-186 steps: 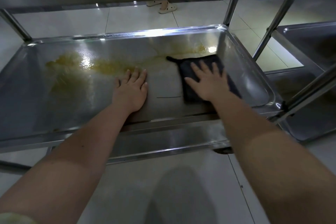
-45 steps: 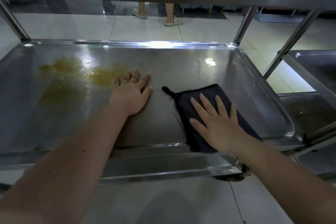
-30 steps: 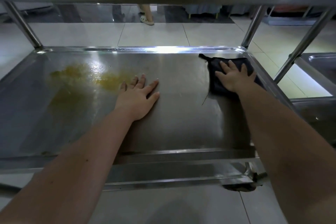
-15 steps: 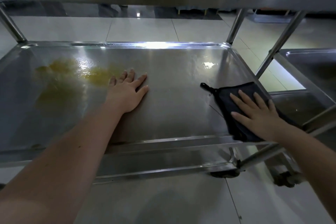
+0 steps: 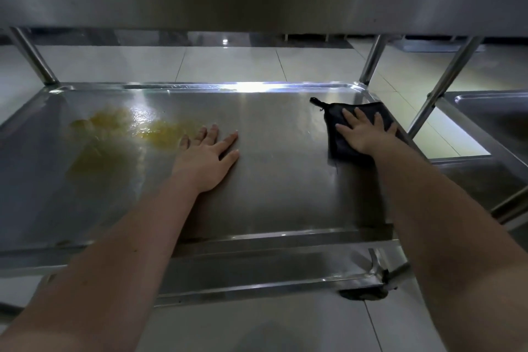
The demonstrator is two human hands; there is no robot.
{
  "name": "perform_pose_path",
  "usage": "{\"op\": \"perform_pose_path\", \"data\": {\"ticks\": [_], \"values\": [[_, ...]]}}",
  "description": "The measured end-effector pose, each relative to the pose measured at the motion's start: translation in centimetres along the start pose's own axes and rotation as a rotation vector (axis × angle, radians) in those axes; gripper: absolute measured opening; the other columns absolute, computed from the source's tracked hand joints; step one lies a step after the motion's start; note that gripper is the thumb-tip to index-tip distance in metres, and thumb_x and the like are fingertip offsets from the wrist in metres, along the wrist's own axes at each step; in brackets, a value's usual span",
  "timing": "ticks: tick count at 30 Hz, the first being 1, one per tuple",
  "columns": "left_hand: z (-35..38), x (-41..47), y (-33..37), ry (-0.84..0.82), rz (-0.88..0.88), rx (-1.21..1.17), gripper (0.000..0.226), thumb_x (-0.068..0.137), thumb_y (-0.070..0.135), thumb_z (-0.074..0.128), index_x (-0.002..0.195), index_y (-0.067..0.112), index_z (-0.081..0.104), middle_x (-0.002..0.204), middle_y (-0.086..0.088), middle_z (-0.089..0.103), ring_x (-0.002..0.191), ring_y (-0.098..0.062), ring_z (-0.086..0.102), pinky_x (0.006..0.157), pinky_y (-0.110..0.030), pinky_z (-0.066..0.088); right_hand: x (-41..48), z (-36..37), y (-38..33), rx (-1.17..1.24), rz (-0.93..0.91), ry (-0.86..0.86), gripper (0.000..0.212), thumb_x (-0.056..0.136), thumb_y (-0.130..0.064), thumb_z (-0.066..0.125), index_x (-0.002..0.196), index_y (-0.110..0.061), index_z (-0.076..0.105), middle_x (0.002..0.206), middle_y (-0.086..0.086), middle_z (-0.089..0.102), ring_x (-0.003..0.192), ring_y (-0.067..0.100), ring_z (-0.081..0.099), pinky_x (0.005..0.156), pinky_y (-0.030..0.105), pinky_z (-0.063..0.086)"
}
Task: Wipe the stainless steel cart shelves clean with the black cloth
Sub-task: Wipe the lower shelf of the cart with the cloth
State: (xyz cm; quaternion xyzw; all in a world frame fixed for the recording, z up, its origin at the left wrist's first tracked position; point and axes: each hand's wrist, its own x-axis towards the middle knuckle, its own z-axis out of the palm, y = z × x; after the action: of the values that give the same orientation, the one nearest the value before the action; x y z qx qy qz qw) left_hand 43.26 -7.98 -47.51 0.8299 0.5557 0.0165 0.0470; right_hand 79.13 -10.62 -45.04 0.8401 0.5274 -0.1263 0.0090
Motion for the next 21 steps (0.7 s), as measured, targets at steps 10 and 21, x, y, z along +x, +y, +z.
{"op": "perform_pose_path", "data": {"ticks": [10, 21], "values": [[-0.3, -0.2, 0.4, 0.015, -0.003, -0.006, 0.053, 0.099, 0.057, 0.016, 0.151, 0.048, 0.011, 0.164, 0.001, 0.005, 0.150, -0.023, 0.004, 0.119, -0.051, 0.003, -6.0, 2.2, 2.8, -0.006, -0.060, 0.035, 0.062, 0.093, -0.070, 0.019, 0.149, -0.053, -0.001, 0.162, -0.017, -0.005, 0.150, 0.026, -0.006, 0.116, 0.060, -0.005], [-0.8, -0.5, -0.3, 0.028, 0.022, -0.088, 0.051, 0.103, 0.046, 0.012, 0.153, 0.042, 0.002, 0.164, -0.003, 0.004, 0.150, -0.023, 0.002, 0.119, -0.051, 0.000, -14.0, 4.4, -3.6, 0.036, 0.044, 0.023, 0.064, 0.096, -0.067, 0.017, 0.152, -0.045, -0.004, 0.162, -0.013, -0.014, 0.148, 0.032, -0.016, 0.110, 0.067, -0.011]]}}
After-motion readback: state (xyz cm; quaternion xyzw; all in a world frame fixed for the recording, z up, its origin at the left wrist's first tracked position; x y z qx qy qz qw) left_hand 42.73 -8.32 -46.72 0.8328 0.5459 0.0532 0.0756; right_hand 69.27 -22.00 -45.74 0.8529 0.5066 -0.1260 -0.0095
